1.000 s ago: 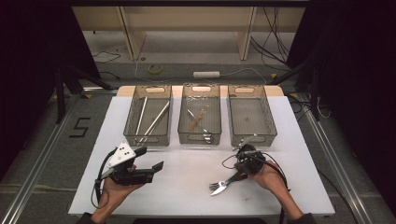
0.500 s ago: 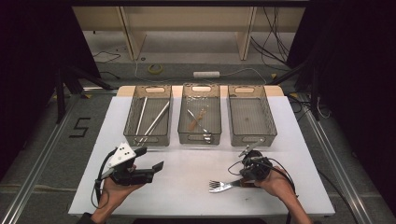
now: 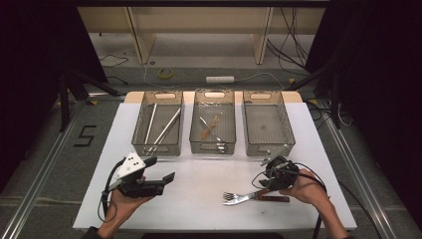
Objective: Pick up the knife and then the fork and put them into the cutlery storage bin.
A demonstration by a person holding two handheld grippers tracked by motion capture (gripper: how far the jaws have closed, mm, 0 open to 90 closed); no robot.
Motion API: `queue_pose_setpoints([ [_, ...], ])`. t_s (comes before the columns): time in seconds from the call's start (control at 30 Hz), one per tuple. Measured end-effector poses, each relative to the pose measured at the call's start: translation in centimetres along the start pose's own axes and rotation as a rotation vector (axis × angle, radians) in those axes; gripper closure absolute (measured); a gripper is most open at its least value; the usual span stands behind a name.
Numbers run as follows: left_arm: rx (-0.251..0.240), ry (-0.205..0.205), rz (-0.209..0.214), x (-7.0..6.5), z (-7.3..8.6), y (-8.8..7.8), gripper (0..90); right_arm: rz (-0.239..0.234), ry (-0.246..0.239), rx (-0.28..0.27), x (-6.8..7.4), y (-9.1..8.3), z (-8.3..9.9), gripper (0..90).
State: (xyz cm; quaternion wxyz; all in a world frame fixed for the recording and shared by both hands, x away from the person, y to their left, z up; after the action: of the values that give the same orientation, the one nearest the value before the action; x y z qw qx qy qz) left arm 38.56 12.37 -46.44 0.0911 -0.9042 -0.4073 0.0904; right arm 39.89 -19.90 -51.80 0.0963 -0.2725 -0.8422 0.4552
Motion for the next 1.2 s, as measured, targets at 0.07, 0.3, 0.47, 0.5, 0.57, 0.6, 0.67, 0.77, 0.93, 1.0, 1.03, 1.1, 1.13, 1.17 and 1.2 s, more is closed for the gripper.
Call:
queue_pose_setpoints([
  [0.07, 0.001, -0.001, -0.001, 0.0, 0.0, 0.0, 17.7, -0.005, -0.027, 0.024, -0.1, -0.3, 0.3, 52.4],
  [0.3, 0.0, -0.001, -0.002, 0.0, 0.0, 0.1, 17.7, -0.038, -0.113, 0.071, -0.2, -0.3, 1.3, 45.0],
  [0.47, 0.001, -0.001, -0.003, 0.1, 0.0, 0.1, 17.7, -0.062, -0.16, 0.101, -0.3, 0.5, 1.9, 43.5],
  [0.5, 0.001, -0.001, -0.004, 0.1, 0.0, 0.1, 17.7, -0.067, -0.164, 0.109, -0.2, 0.6, 2.0, 43.7],
  [0.57, 0.002, -0.001, -0.004, 0.1, 0.1, 0.1, 17.7, -0.084, -0.193, 0.116, 0.0, 0.8, 2.1, 44.8],
  [0.6, 0.001, -0.001, -0.004, 0.1, 0.1, 0.1, 17.7, -0.088, -0.199, 0.122, 0.1, 0.9, 2.2, 45.1],
  [0.67, 0.001, -0.001, -0.003, 0.1, 0.0, 0.1, 17.7, -0.099, -0.221, 0.143, 0.2, 1.1, 2.4, 46.4],
  [0.77, 0.002, -0.001, -0.002, 0.0, 0.1, 0.1, 17.7, -0.106, -0.233, 0.152, 0.3, 1.4, 2.6, 49.2],
  [0.93, 0.001, -0.001, -0.003, 0.1, 0.1, 0.1, 17.7, -0.117, -0.232, 0.168, 0.4, 1.5, 2.7, 55.5],
  [1.0, 0.001, 0.0, -0.003, 0.0, 0.1, 0.1, 17.7, -0.121, -0.241, 0.169, 0.5, 1.5, 2.7, 57.7],
  [1.03, 0.001, 0.0, -0.003, 0.0, 0.1, 0.1, 17.7, -0.123, -0.242, 0.173, 0.5, 1.5, 2.7, 59.1],
  [1.1, 0.002, 0.0, -0.003, 0.0, 0.1, 0.1, 17.7, -0.133, -0.247, 0.178, 0.7, 1.4, 2.7, 59.7],
  [1.13, 0.002, 0.0, -0.003, 0.0, 0.1, 0.1, 17.7, -0.138, -0.244, 0.189, 0.8, 1.4, 2.7, 60.0],
  [1.17, 0.002, 0.0, -0.003, 0.0, 0.1, 0.1, 17.7, -0.137, -0.247, 0.192, 0.8, 1.4, 2.7, 60.3],
  [1.2, 0.005, 0.0, -0.002, 0.0, 0.1, 0.1, 17.7, -0.14, -0.261, 0.188, 0.8, 1.5, 2.7, 60.1],
])
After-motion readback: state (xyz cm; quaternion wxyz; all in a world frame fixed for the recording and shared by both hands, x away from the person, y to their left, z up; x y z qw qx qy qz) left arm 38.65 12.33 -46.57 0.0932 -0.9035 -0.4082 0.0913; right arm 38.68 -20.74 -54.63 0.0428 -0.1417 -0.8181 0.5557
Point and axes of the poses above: each handheld gripper's, and its own axes: y roughly forward along the jaws, z roughly out of its underside, x roughly to its left, the point moved 10 cm from there along y, roughly forward along the jaws, and after that the axes turned 11 degrees about -x, right-handed, at the moved point
